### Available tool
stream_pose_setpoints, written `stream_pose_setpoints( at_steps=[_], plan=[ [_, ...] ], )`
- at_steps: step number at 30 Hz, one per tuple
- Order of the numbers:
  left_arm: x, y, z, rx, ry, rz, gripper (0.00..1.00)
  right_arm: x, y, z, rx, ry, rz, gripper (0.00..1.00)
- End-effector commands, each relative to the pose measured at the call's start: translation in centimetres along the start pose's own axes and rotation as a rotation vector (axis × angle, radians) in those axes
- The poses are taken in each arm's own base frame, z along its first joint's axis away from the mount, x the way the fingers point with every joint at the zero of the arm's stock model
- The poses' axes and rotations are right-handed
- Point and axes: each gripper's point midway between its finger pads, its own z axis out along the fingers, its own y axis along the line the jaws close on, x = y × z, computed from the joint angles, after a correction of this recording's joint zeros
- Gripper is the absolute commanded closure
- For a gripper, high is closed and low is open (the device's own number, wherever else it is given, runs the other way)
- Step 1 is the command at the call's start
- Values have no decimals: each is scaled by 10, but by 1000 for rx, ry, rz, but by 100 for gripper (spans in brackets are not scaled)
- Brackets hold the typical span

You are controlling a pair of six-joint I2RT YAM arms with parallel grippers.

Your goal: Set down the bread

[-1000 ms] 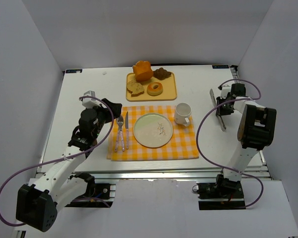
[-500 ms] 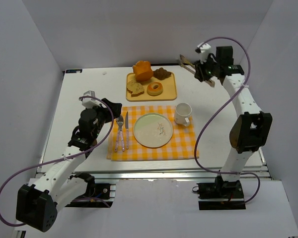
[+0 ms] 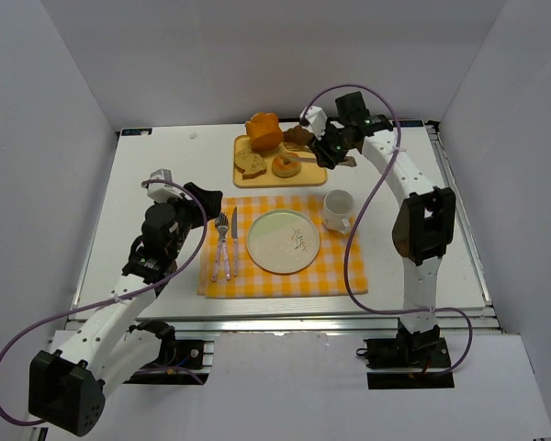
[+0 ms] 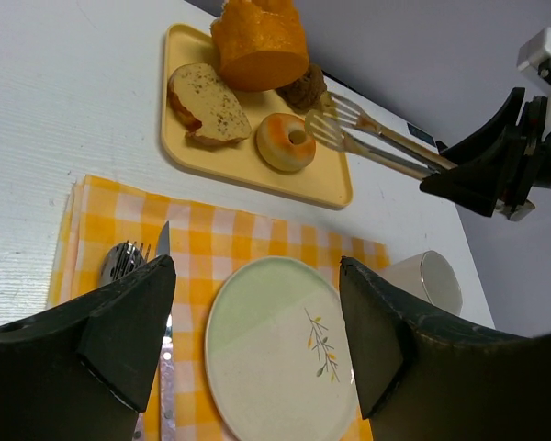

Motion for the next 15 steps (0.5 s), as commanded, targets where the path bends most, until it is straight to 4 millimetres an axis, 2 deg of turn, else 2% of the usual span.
stream_pose_setpoints(
  at_steps=[1,3,6,15],
  plan=[
    [-8,0,-3,-5,-21,8,18,-17,17,-14,2,6,-163,53],
    [-7,0,-1,-5,-18,8,18,-10,27,-7,-14,35,-196,53],
    [-7,0,1,-8,-12,14,18,-9,30,-2,-16,52,-234,53],
    [-6,1,-1,-11,-13,12,18,-6,24,9,39,95,-269,53]
  ],
)
